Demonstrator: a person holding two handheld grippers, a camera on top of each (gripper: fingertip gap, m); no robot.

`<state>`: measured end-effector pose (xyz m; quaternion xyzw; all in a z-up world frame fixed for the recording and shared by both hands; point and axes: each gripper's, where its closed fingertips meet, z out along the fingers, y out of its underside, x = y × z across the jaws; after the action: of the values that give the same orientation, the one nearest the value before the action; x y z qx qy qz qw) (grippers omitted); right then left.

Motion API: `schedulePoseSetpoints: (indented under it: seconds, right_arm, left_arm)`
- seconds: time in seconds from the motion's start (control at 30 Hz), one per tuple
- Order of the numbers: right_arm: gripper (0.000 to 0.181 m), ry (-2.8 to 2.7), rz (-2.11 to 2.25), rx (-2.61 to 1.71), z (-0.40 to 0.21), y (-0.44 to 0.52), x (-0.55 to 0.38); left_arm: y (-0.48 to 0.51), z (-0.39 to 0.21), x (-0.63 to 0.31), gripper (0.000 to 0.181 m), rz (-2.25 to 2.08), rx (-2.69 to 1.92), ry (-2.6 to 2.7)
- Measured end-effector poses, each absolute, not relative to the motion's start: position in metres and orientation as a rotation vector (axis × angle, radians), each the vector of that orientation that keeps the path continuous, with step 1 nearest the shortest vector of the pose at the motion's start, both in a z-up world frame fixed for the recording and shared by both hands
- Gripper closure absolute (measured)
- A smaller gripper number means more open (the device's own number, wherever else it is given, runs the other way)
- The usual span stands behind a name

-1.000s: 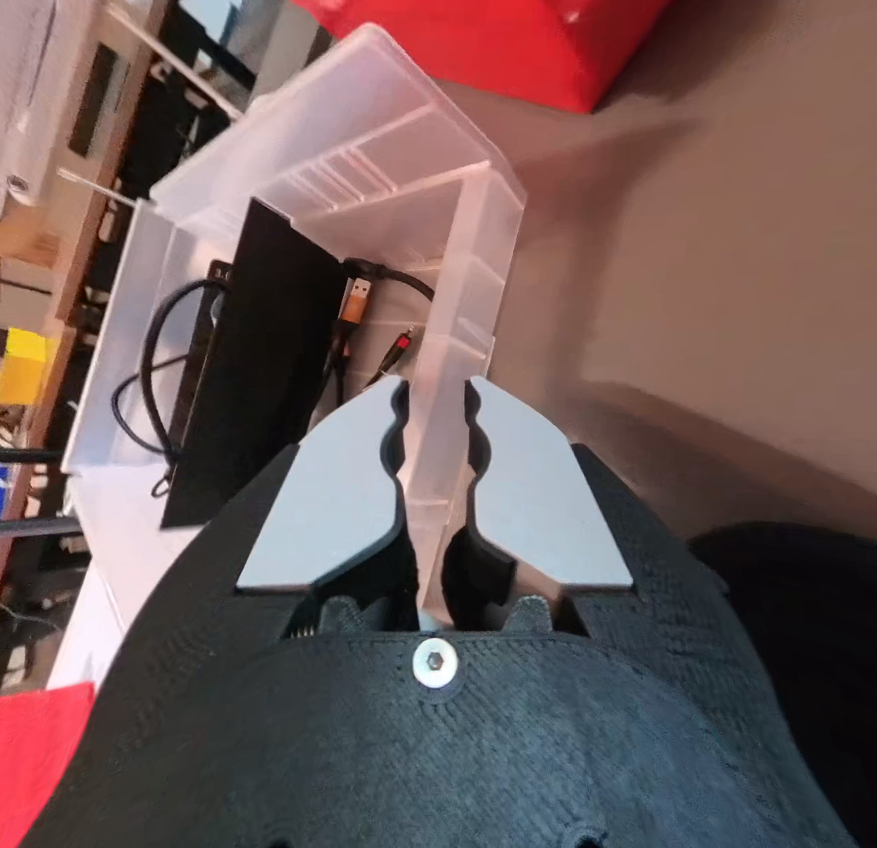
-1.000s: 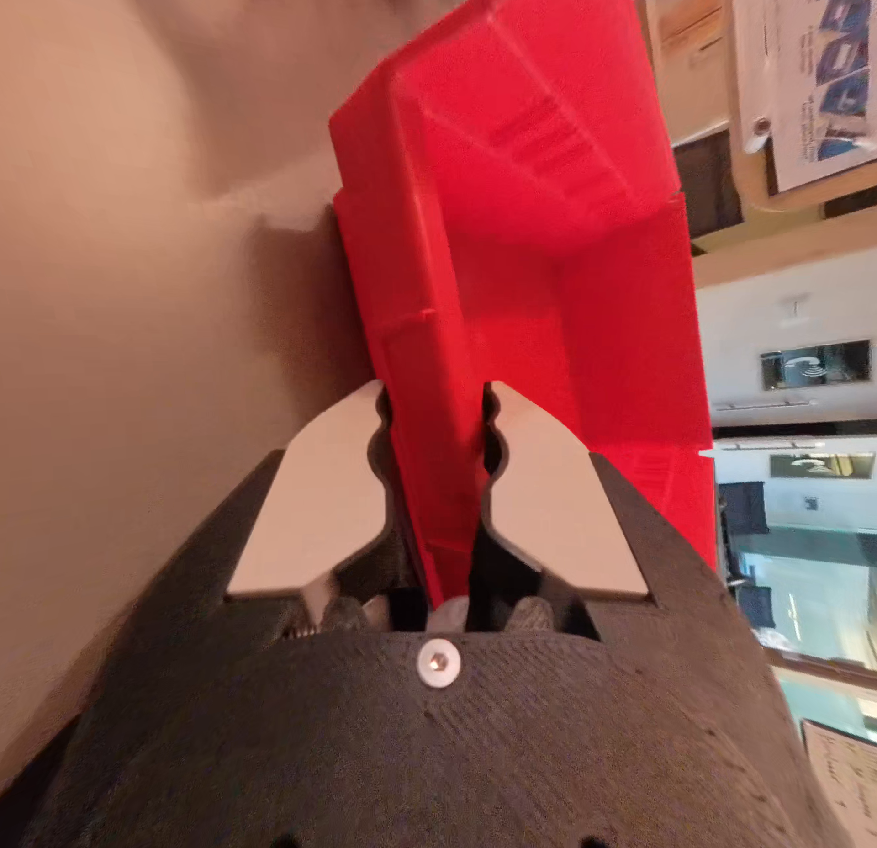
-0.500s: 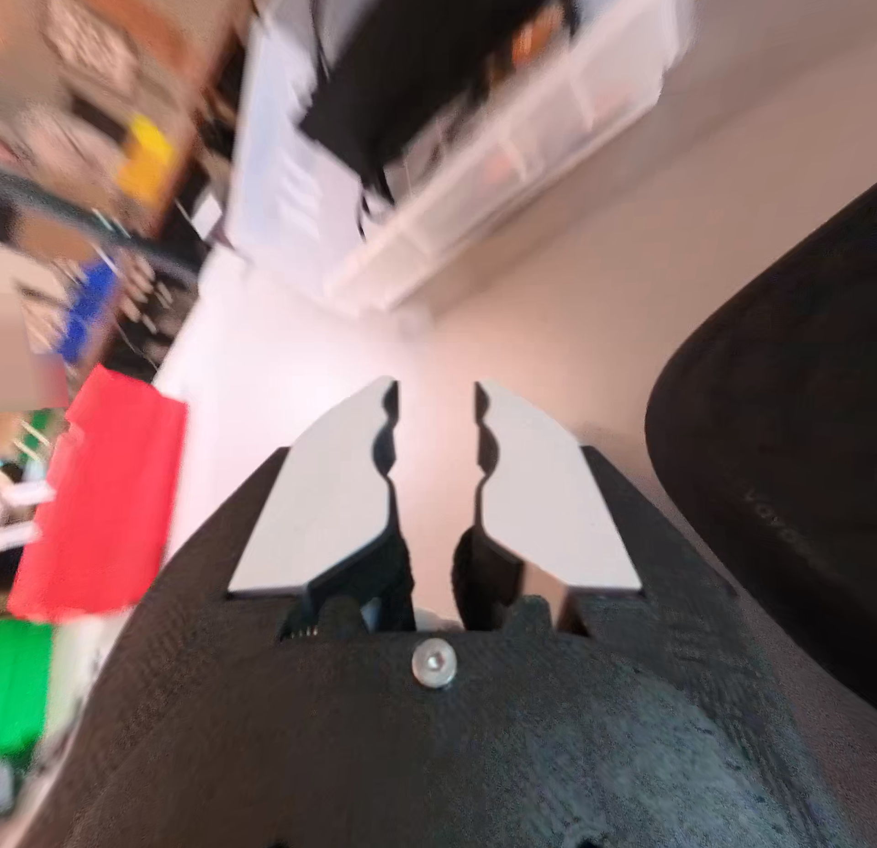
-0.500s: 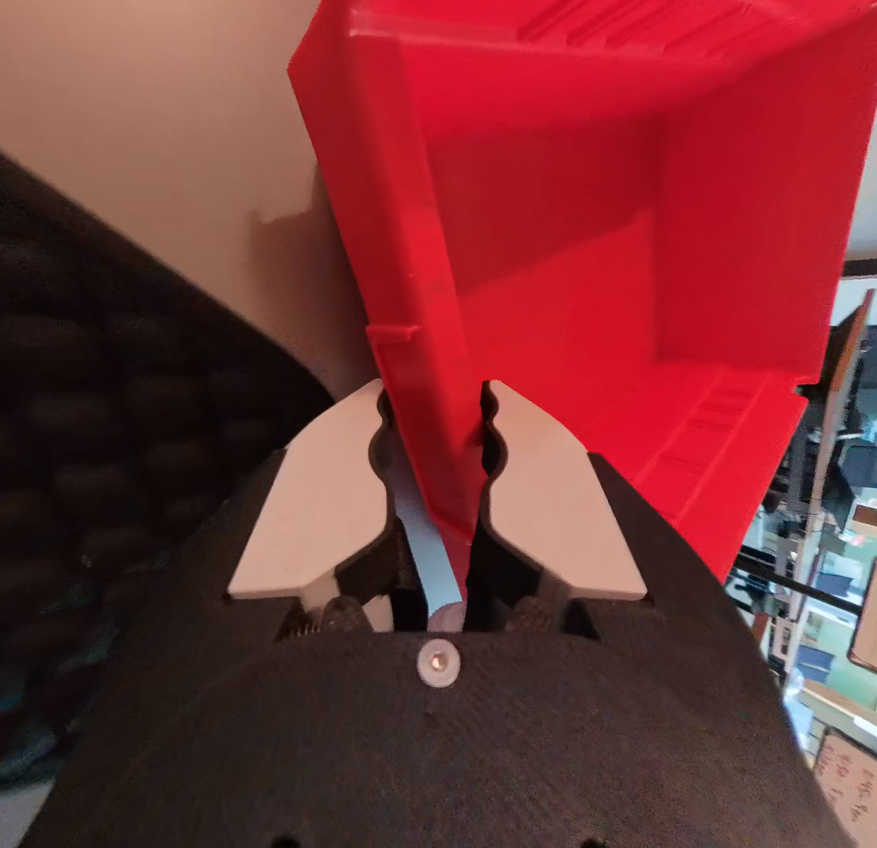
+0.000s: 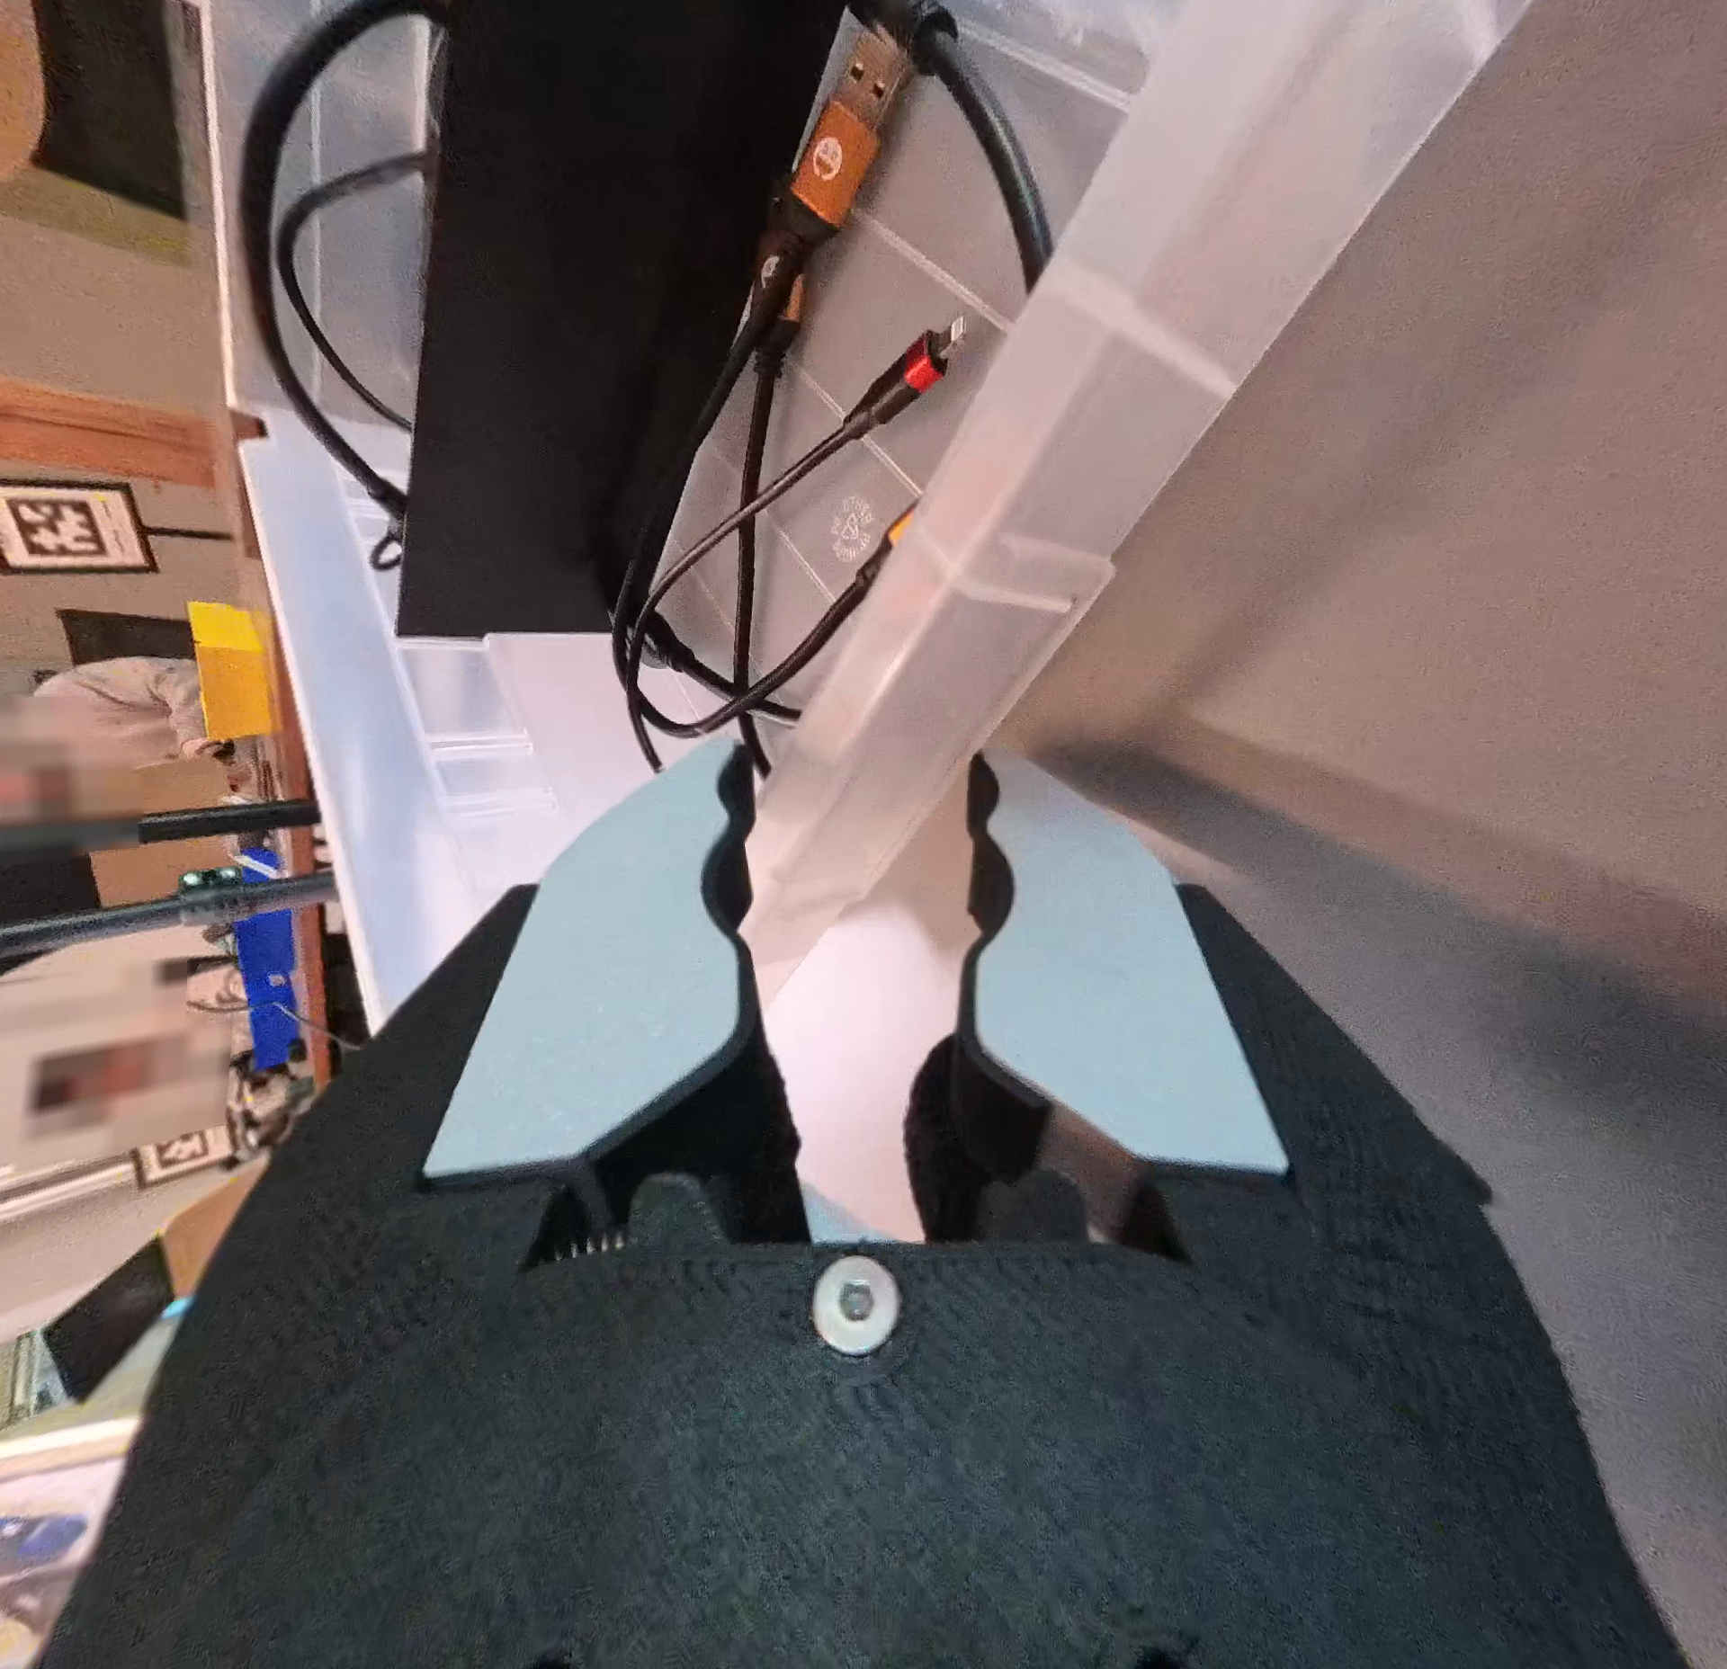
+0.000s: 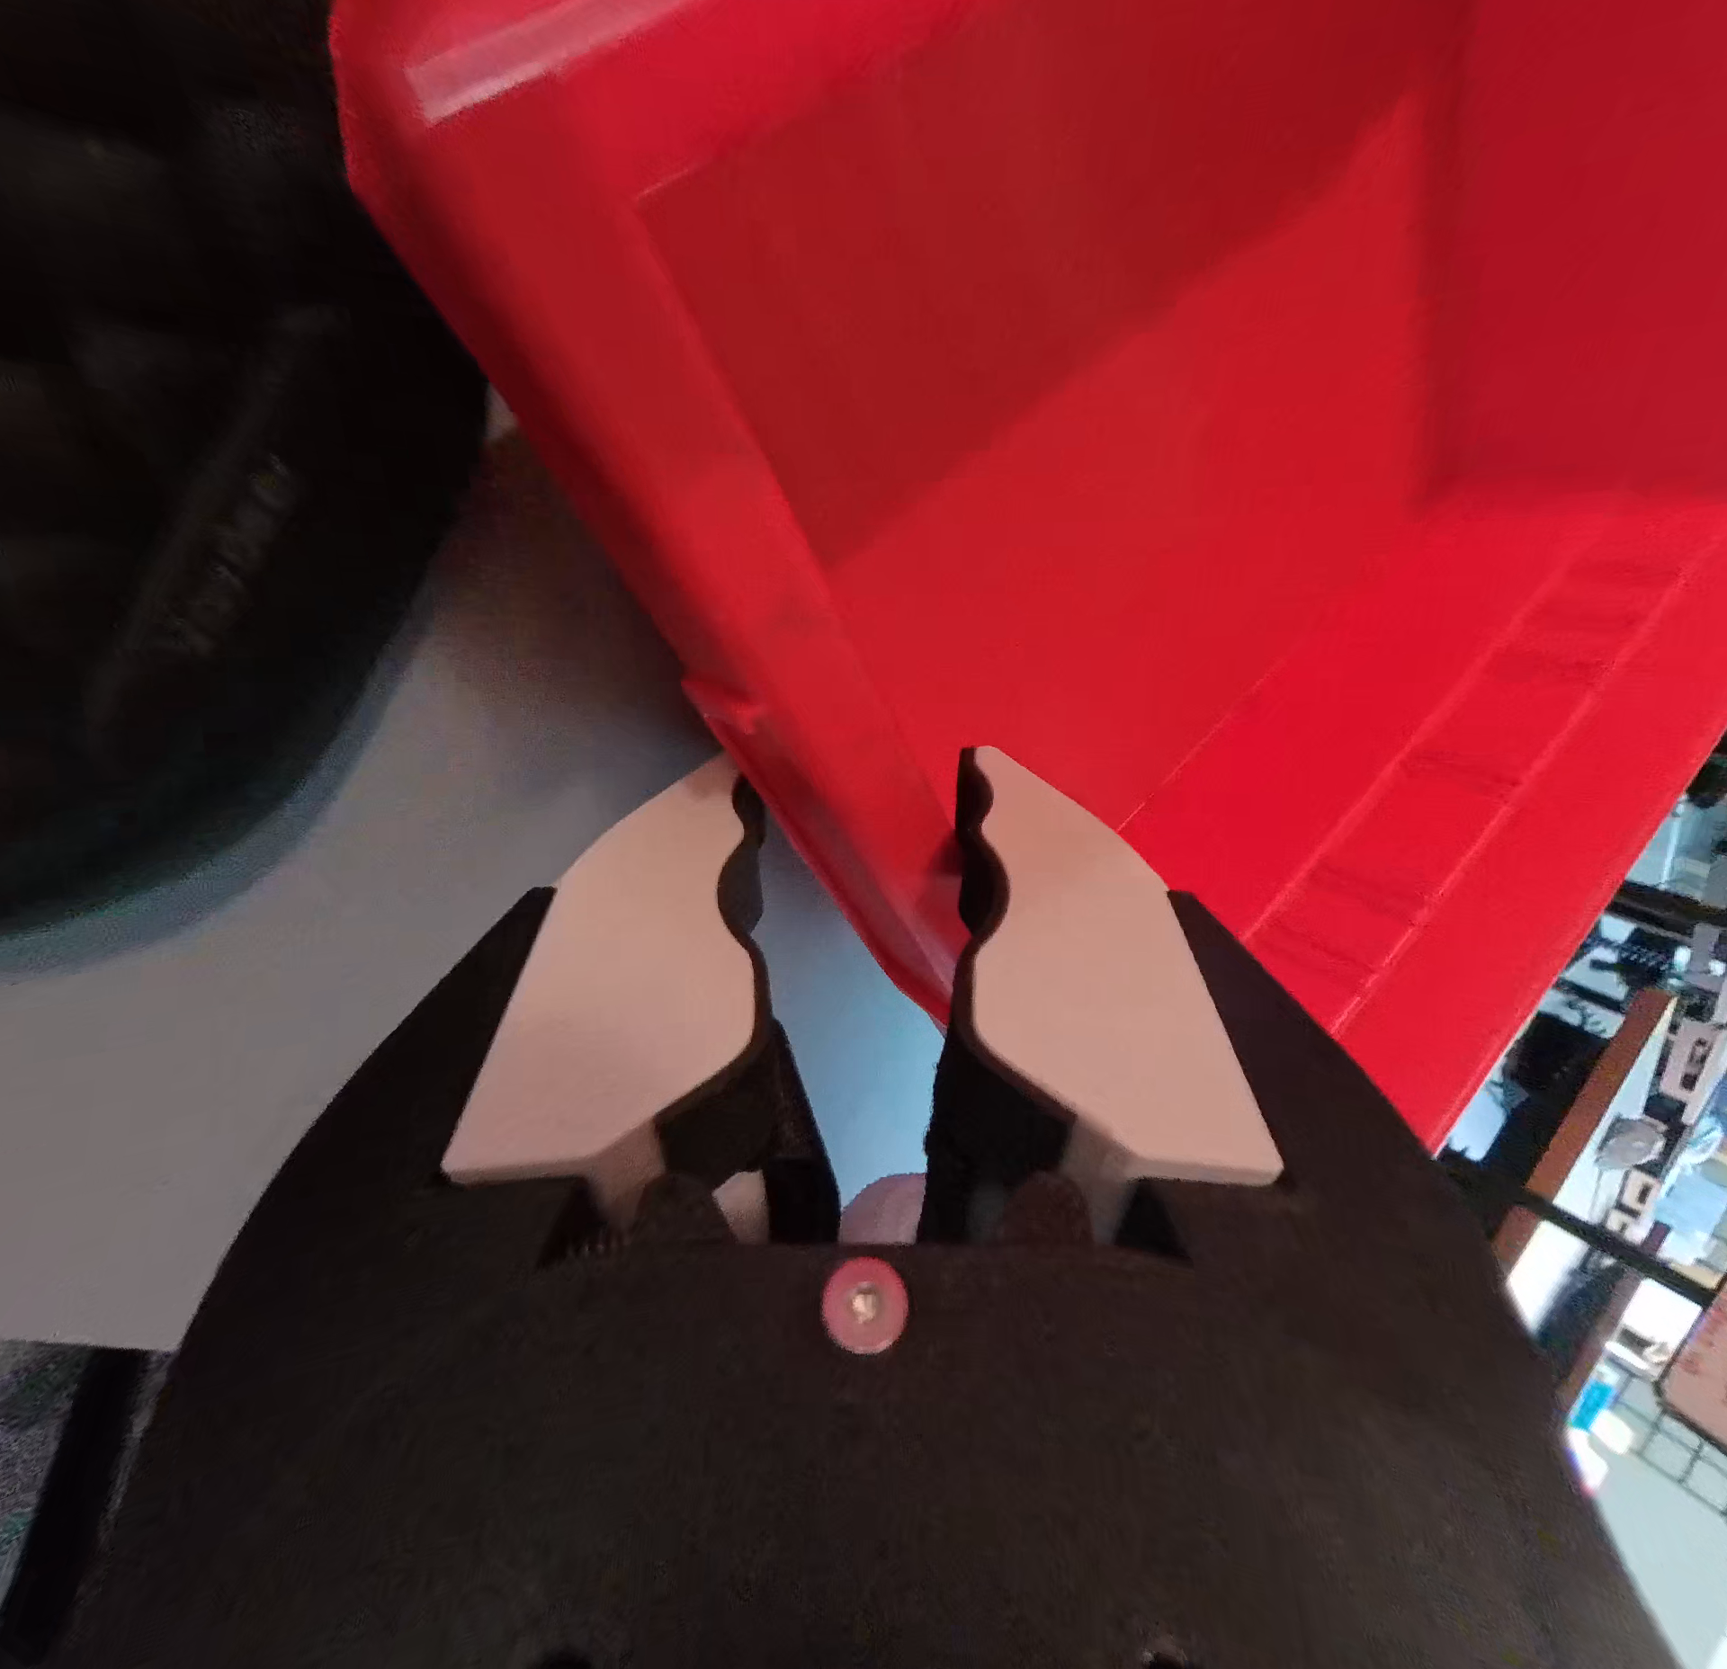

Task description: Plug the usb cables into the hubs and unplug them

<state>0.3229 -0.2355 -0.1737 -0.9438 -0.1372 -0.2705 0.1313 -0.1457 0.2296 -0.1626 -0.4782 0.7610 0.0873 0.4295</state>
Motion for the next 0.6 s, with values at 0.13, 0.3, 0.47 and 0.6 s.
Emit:
schedulePoseSetpoints:
  seconds: [0.13,0.3,0.47,0.6]
  right_arm:
    - [0.141,-0.302,-0.759,-2.786,-0.175,-0.266,0.333]
    - [0.137,-0.163,-0.543,-2.793,-0.176,-0.293,0.323]
    - [0.135,-0.063,-0.391,-2.808,-0.176,-0.317,0.309]
    - [0.135,0.002,-0.294,-2.820,-0.174,-0.320,0.297]
  left_arm:
    - [0.222,-0.163,-0.167,0.137,0.343,-1.340,1.881]
    - [0.198,-0.164,-0.219,0.137,0.421,-1.490,1.812]
    - [0.182,-0.164,-0.295,0.136,0.510,-1.651,1.768]
    - [0.163,-0.163,-0.341,0.138,0.496,-1.684,1.750]
